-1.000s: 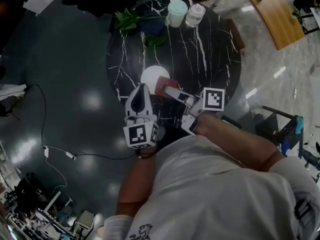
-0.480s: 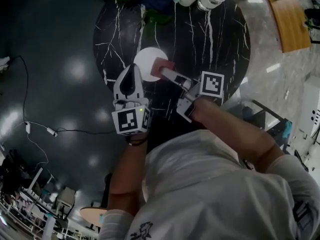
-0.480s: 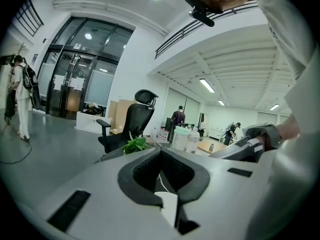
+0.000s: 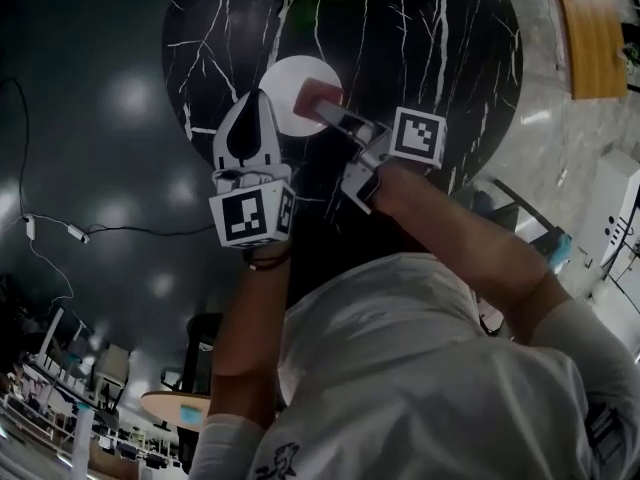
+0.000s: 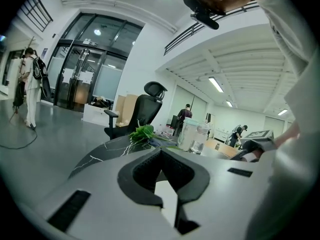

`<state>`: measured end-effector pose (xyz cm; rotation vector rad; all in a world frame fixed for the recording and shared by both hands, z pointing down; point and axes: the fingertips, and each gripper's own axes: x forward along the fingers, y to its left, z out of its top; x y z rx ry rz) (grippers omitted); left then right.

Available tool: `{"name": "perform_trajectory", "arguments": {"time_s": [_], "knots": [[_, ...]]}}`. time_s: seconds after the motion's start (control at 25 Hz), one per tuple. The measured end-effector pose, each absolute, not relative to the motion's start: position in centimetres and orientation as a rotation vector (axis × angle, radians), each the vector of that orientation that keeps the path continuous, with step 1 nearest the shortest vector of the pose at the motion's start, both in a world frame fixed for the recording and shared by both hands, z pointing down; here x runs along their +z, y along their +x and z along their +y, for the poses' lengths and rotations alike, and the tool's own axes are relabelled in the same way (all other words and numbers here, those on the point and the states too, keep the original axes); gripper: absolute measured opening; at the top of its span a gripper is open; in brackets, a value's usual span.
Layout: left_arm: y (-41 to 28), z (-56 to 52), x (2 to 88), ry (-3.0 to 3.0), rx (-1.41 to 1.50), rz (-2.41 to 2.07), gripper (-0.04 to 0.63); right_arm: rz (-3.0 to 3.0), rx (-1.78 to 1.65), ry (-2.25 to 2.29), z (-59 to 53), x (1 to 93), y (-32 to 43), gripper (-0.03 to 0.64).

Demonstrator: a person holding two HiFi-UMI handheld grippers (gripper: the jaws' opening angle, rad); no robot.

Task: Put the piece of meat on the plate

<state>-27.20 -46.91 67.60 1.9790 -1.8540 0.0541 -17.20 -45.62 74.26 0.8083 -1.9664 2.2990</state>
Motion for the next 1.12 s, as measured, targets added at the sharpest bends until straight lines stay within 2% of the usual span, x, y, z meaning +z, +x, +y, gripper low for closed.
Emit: {"name": "perform_trajectory", "arguments": {"time_s": [0.48,0.92,1.12], "knots": [[-26.8,-46.7,72.0,2.008,0.078,-1.781,0.006,-1.929,2.185,0.803,-45.0,80.0,-19.2,0.087],[-26.6,-45.9,73.0,2.004,0.060,-1.755,0.006,-2.004,1.965,0.789,-45.2,81.0,-20.1,0.087],[-26.9,-45.4,72.9,2.011,0.080,-1.740,0.006,-2.043,1.808,0.790,-44.9,80.6,-20.2,0.107]]}}
